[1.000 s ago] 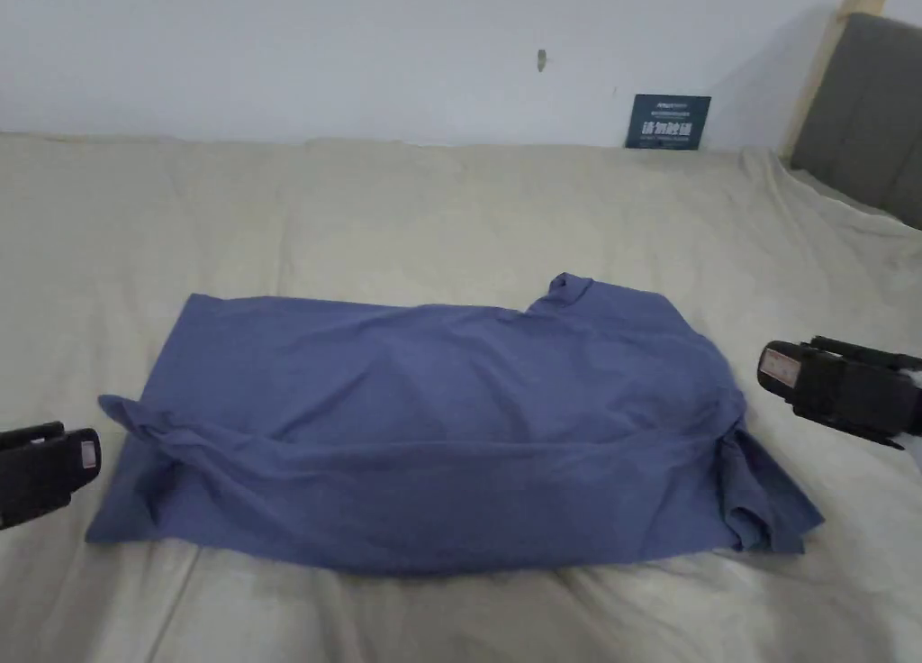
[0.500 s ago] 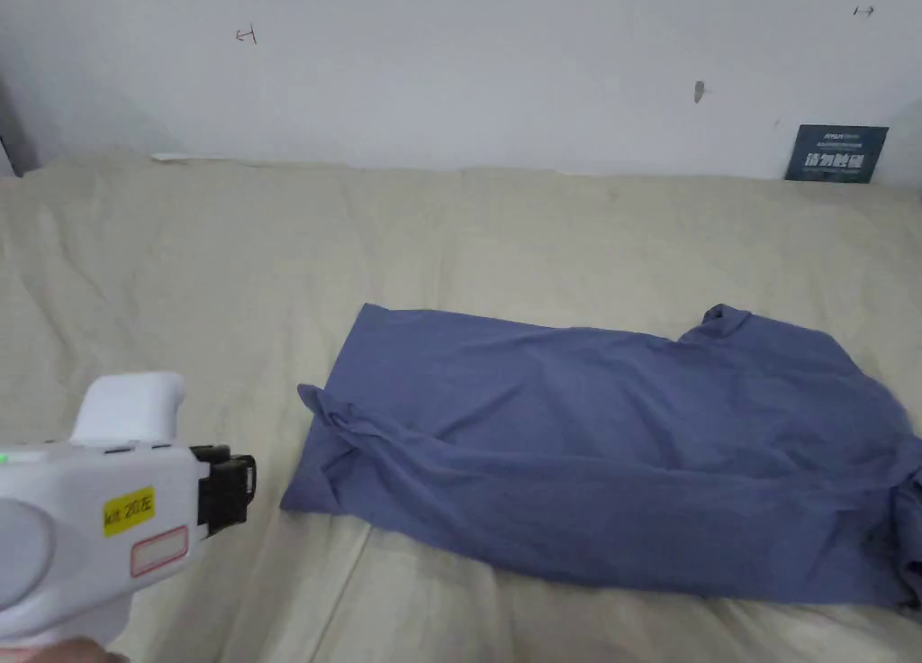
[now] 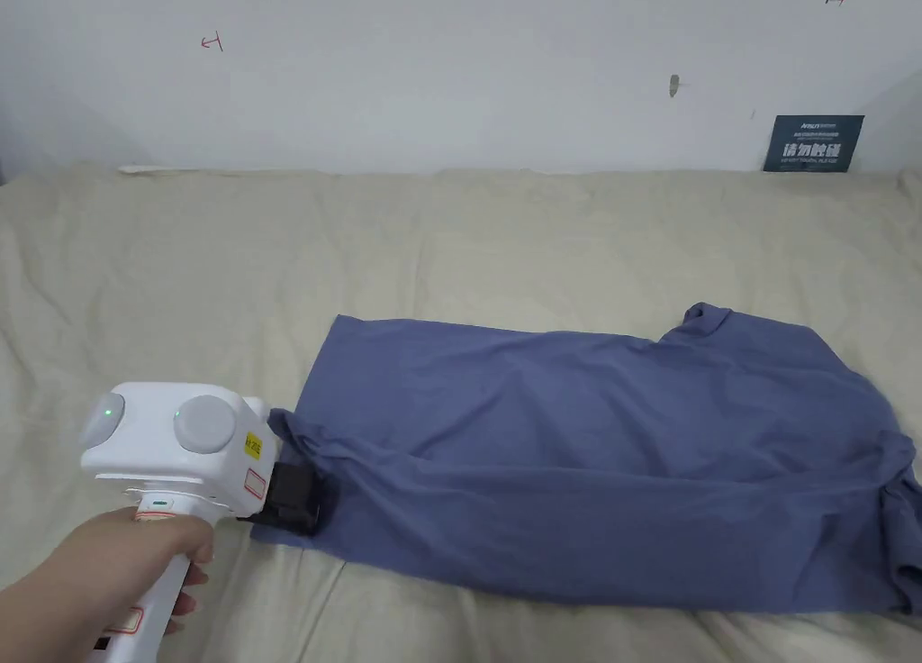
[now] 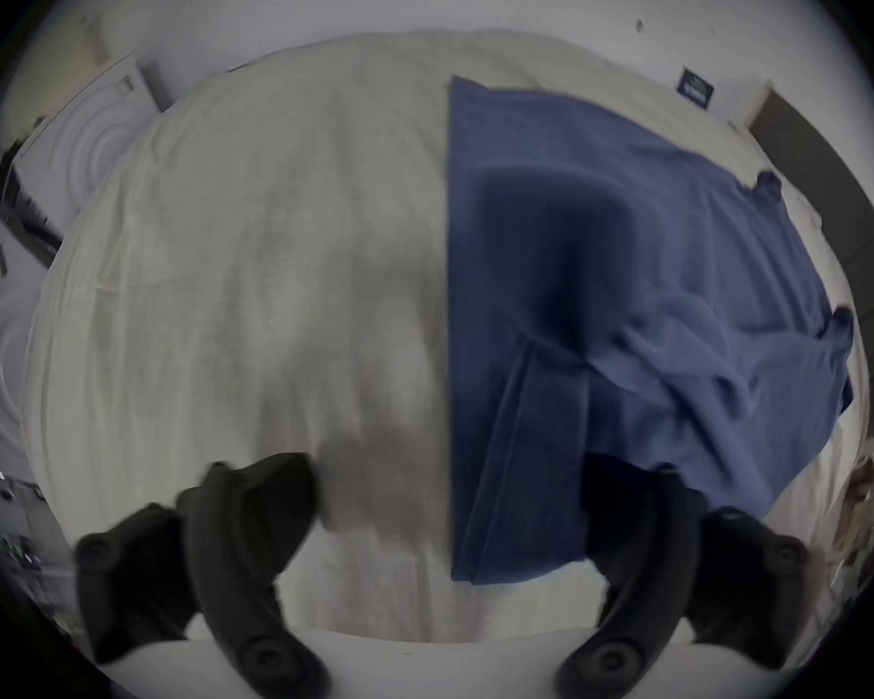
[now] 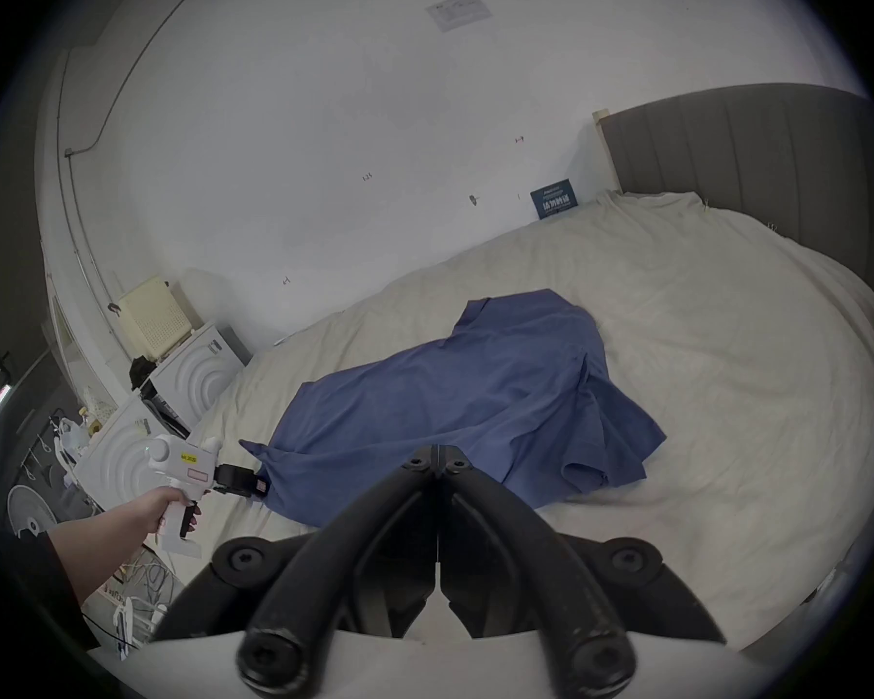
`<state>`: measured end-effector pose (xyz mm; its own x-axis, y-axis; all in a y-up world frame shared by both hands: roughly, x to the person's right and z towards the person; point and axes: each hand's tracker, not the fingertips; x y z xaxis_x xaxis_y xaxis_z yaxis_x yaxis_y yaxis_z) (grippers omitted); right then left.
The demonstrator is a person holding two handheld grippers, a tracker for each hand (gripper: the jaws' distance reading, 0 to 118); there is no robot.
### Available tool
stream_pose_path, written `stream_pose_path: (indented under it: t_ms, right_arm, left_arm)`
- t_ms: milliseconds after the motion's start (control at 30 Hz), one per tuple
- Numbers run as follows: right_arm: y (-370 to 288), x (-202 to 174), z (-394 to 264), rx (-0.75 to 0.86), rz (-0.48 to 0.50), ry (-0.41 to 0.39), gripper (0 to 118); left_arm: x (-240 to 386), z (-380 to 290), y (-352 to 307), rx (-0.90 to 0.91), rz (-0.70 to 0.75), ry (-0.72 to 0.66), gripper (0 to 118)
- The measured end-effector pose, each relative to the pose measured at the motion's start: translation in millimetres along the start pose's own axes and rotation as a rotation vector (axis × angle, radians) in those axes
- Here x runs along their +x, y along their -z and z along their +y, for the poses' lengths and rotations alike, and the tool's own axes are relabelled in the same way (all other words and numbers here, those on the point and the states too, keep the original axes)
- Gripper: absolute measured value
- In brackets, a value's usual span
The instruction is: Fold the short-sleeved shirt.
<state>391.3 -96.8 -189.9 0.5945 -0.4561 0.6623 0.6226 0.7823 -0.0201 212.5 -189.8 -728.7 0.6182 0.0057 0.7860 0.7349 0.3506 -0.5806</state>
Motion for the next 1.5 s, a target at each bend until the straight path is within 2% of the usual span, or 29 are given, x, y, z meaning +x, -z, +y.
stream_pose_path:
  t_ms: [33,67,200,267,300,400,433,467,500,533,567,633,767,900,933,967,1000,1033,1067,1167,1200,1300,1500]
  right_arm:
    - [2,0,-1,-0.009,-0.001,0.000,0]
    - [5,1,-2,-0.015,-0.004,-0.002,0]
    - [13,4,-7,-0.039,-0.003,0.002,0]
    - [14,6,-6,-0.046,0.008,0.020,0]
    - [14,8,-4,-0.047,0.018,0.032,0]
    - [9,18,14,-0.029,0.029,0.041,0]
    - [7,23,25,-0.015,0.018,0.032,4]
    - [8,29,37,-0.013,0.003,0.011,26]
    - [12,37,49,-0.039,-0.013,-0.024,75]
    - [22,44,62,-0.115,-0.049,-0.042,100]
    - [36,51,73,-0.243,-0.114,-0.039,101]
    - [60,70,82,-0.373,-0.180,-0.017,101]
    - [118,109,77,-0.645,-0.253,0.094,101]
    - [148,131,65,-0.639,-0.308,0.141,100]
    - [153,139,63,-0.640,-0.295,0.152,95]
    - [152,141,60,-0.631,-0.257,0.163,69]
    - [156,142,57,-0.632,-0.244,0.173,5]
    - [165,137,50,-0.619,-0.291,0.169,4]
    - [165,127,46,-0.626,-0.298,0.152,4]
    - [179,116,48,-0.647,-0.271,0.031,4]
    - [155,122,56,-0.639,-0.267,0.045,4]
    - [145,122,67,-0.613,-0.239,0.071,4]
    - [64,121,98,-0.580,-0.187,0.065,4]
  left_arm:
    - [1,5,2,0.036,0.051,0.031,99]
    - [5,5,-4,0.055,0.053,0.062,93]
    - [26,-3,-20,0.029,-0.017,0.112,28]
    - [33,-4,-19,0.034,0.055,0.212,17]
    - [32,-4,-19,0.031,0.026,0.207,12]
    - [26,1,-26,0.034,-0.011,0.117,8]
    - [24,0,-30,0.048,-0.034,0.092,8]
    - [23,0,-33,0.051,-0.046,0.085,8]
    - [22,-1,-36,0.058,-0.038,0.093,8]
    - [23,-2,-38,0.059,-0.037,0.100,8]
    - [28,-9,-47,0.066,-0.041,0.108,8]
    - [30,-12,-53,0.077,-0.046,0.113,8]
    - [25,-7,-54,0.091,-0.055,0.101,8]
    - [23,-5,-51,0.075,-0.071,0.091,8]
    - [23,-5,-49,0.069,-0.071,0.090,8]
    - [22,-5,-46,0.064,-0.067,0.091,8]
    - [22,-6,-44,0.059,-0.064,0.091,8]
    - [22,-7,-42,0.054,-0.063,0.091,8]
    - [22,-7,-40,0.047,-0.065,0.089,8]
    - [18,-9,-38,0.043,-0.063,0.078,8]
    - [17,-9,-40,0.046,-0.067,0.071,8]
    - [11,-11,-55,0.062,-0.088,0.048,8]
    - [-4,-27,-112,0.103,-0.145,0.003,8]
